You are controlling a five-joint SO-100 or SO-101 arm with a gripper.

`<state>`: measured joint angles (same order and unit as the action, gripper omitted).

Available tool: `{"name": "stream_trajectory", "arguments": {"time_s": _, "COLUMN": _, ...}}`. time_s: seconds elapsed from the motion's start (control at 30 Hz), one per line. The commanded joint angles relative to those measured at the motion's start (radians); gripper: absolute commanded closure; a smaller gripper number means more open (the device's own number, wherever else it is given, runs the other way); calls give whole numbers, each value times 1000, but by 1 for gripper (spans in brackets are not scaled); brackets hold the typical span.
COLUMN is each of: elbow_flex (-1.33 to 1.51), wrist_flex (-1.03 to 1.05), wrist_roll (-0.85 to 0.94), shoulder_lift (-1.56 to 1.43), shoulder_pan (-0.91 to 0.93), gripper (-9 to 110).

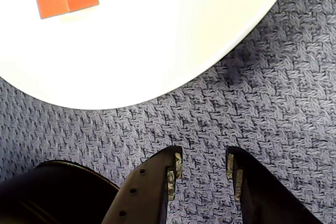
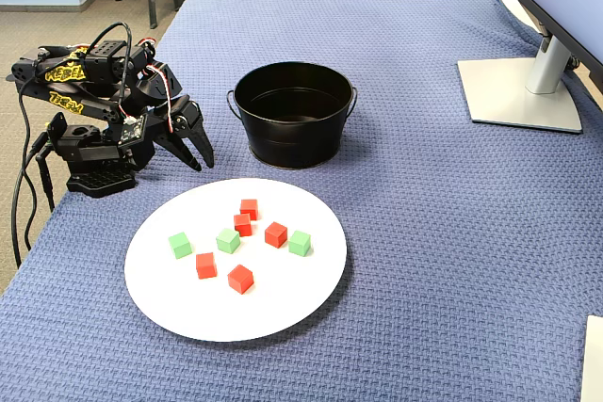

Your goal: Pick up the red cubes from the white plate and place them in the black recipient

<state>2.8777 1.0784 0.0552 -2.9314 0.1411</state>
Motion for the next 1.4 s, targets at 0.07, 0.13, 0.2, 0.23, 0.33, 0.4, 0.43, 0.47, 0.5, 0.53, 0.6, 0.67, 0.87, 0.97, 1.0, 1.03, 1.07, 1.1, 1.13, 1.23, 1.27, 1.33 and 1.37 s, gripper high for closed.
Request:
{"name": "stream_trajectory", "arguments": {"time_s": 0.07, "elbow_flex": -215, "wrist_flex": 184, "wrist_roll": 402, "shoulder_lift": 0, "shoulder_pan": 153, "gripper": 101}}
{"name": "stream_trajectory", "arguments": {"time_s": 0.13, "elbow_flex": -210, "wrist_flex": 173, "wrist_roll": 399, "shoulder_lift": 0, "shoulder_pan": 155, "gripper": 101}}
{"name": "stream_trajectory", "arguments": {"time_s": 0.2, "elbow_flex": -213, "wrist_flex": 172, "wrist_roll": 394, "shoulder_lift": 0, "shoulder_pan": 161, "gripper": 101}}
{"name": "stream_trajectory", "arguments": {"time_s": 0.23, "elbow_flex": -216, "wrist_flex": 172, "wrist_roll": 393, "shoulder_lift": 2, "shoulder_pan": 163, "gripper": 101}}
{"name": "stream_trajectory", "arguments": {"time_s": 0.33, "elbow_flex": -224, "wrist_flex": 179, "wrist_roll": 397, "shoulder_lift": 12, "shoulder_pan": 164, "gripper": 101}}
{"name": "stream_trajectory", "arguments": {"time_s": 0.4, "elbow_flex": -233, "wrist_flex": 186, "wrist_roll": 394, "shoulder_lift": 18, "shoulder_pan": 169, "gripper": 101}}
{"name": "stream_trajectory", "arguments": {"time_s": 0.43, "elbow_flex": -235, "wrist_flex": 186, "wrist_roll": 393, "shoulder_lift": 20, "shoulder_pan": 170, "gripper": 101}}
{"name": "stream_trajectory", "arguments": {"time_s": 0.47, "elbow_flex": -235, "wrist_flex": 187, "wrist_roll": 390, "shoulder_lift": 20, "shoulder_pan": 178, "gripper": 102}}
{"name": "stream_trajectory", "arguments": {"time_s": 0.5, "elbow_flex": -242, "wrist_flex": 187, "wrist_roll": 380, "shoulder_lift": 20, "shoulder_pan": 184, "gripper": 102}}
{"name": "stream_trajectory", "arguments": {"time_s": 0.53, "elbow_flex": -253, "wrist_flex": 187, "wrist_roll": 382, "shoulder_lift": 21, "shoulder_pan": 190, "gripper": 102}}
{"name": "stream_trajectory", "arguments": {"time_s": 0.6, "elbow_flex": -295, "wrist_flex": 202, "wrist_roll": 403, "shoulder_lift": 34, "shoulder_pan": 207, "gripper": 102}}
{"name": "stream_trajectory", "arguments": {"time_s": 0.67, "elbow_flex": -347, "wrist_flex": 229, "wrist_roll": 433, "shoulder_lift": 46, "shoulder_pan": 216, "gripper": 98}}
{"name": "stream_trajectory", "arguments": {"time_s": 0.87, "elbow_flex": -430, "wrist_flex": 190, "wrist_roll": 560, "shoulder_lift": 212, "shoulder_pan": 255, "gripper": 89}}
{"name": "stream_trajectory", "arguments": {"time_s": 0.97, "elbow_flex": -459, "wrist_flex": 104, "wrist_roll": 606, "shoulder_lift": 379, "shoulder_pan": 268, "gripper": 85}}
{"name": "stream_trajectory", "arguments": {"time_s": 1.0, "elbow_flex": -471, "wrist_flex": 83, "wrist_roll": 620, "shoulder_lift": 434, "shoulder_pan": 270, "gripper": 84}}
{"name": "stream_trajectory", "arguments": {"time_s": 1.03, "elbow_flex": -491, "wrist_flex": 67, "wrist_roll": 632, "shoulder_lift": 489, "shoulder_pan": 273, "gripper": 83}}
{"name": "stream_trajectory", "arguments": {"time_s": 1.07, "elbow_flex": -514, "wrist_flex": 60, "wrist_roll": 644, "shoulder_lift": 546, "shoulder_pan": 278, "gripper": 81}}
{"name": "stream_trajectory", "arguments": {"time_s": 1.1, "elbow_flex": -541, "wrist_flex": 49, "wrist_roll": 655, "shoulder_lift": 603, "shoulder_pan": 282, "gripper": 81}}
{"name": "stream_trajectory", "arguments": {"time_s": 1.13, "elbow_flex": -569, "wrist_flex": 31, "wrist_roll": 661, "shoulder_lift": 655, "shoulder_pan": 290, "gripper": 81}}
{"name": "stream_trajectory", "arguments": {"time_s": 1.23, "elbow_flex": -629, "wrist_flex": -71, "wrist_roll": 666, "shoulder_lift": 792, "shoulder_pan": 314, "gripper": 80}}
{"name": "stream_trajectory", "arguments": {"time_s": 1.27, "elbow_flex": -646, "wrist_flex": -100, "wrist_roll": 663, "shoulder_lift": 827, "shoulder_pan": 322, "gripper": 80}}
{"name": "stream_trajectory", "arguments": {"time_s": 1.33, "elbow_flex": -684, "wrist_flex": -130, "wrist_roll": 647, "shoulder_lift": 885, "shoulder_pan": 333, "gripper": 79}}
{"name": "stream_trajectory", "arguments": {"time_s": 1.37, "elbow_flex": -703, "wrist_flex": -135, "wrist_roll": 637, "shoulder_lift": 910, "shoulder_pan": 336, "gripper": 79}}
